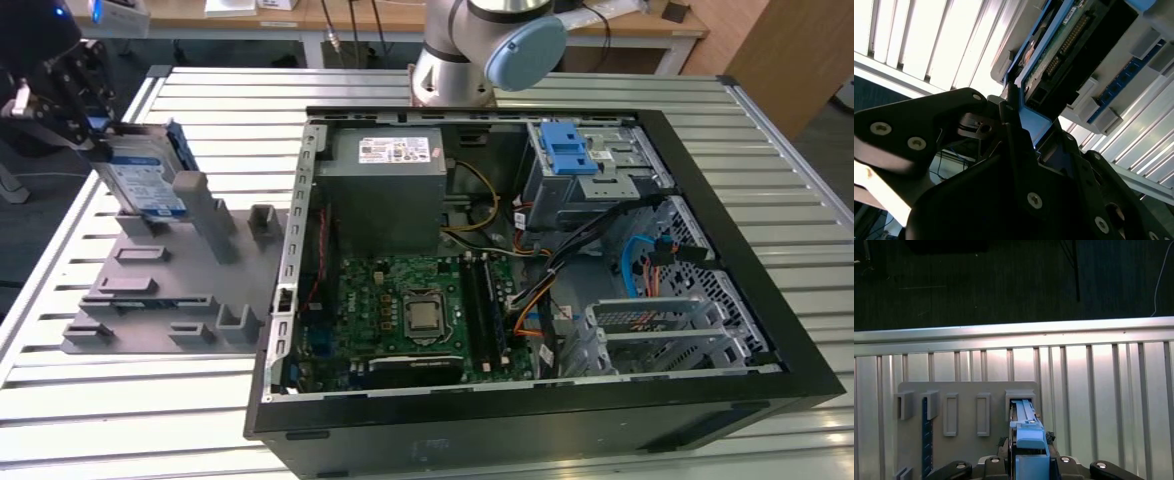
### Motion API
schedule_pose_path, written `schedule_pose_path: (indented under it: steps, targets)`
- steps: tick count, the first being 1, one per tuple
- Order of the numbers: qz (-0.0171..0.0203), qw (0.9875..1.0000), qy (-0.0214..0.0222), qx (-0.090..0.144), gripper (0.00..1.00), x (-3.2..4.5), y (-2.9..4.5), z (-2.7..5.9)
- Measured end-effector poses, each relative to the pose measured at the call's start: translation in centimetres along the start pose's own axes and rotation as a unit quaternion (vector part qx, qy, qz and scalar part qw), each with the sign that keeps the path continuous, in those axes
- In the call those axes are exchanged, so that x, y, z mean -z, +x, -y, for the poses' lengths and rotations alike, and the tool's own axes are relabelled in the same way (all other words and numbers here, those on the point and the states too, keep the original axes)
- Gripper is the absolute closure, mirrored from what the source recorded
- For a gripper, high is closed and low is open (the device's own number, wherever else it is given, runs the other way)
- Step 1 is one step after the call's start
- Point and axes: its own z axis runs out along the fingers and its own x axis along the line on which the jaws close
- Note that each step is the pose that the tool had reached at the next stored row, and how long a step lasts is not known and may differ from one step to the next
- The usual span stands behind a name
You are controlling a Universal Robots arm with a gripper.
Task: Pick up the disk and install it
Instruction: 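Pick up the disk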
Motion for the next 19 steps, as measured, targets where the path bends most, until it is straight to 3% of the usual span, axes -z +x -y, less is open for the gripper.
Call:
schedule_pose_path:
  steps: [19]
  targets:
    - [0.0000,1.0000,0.0000,0.000,0.64,0.93,-0.01,-0.02]
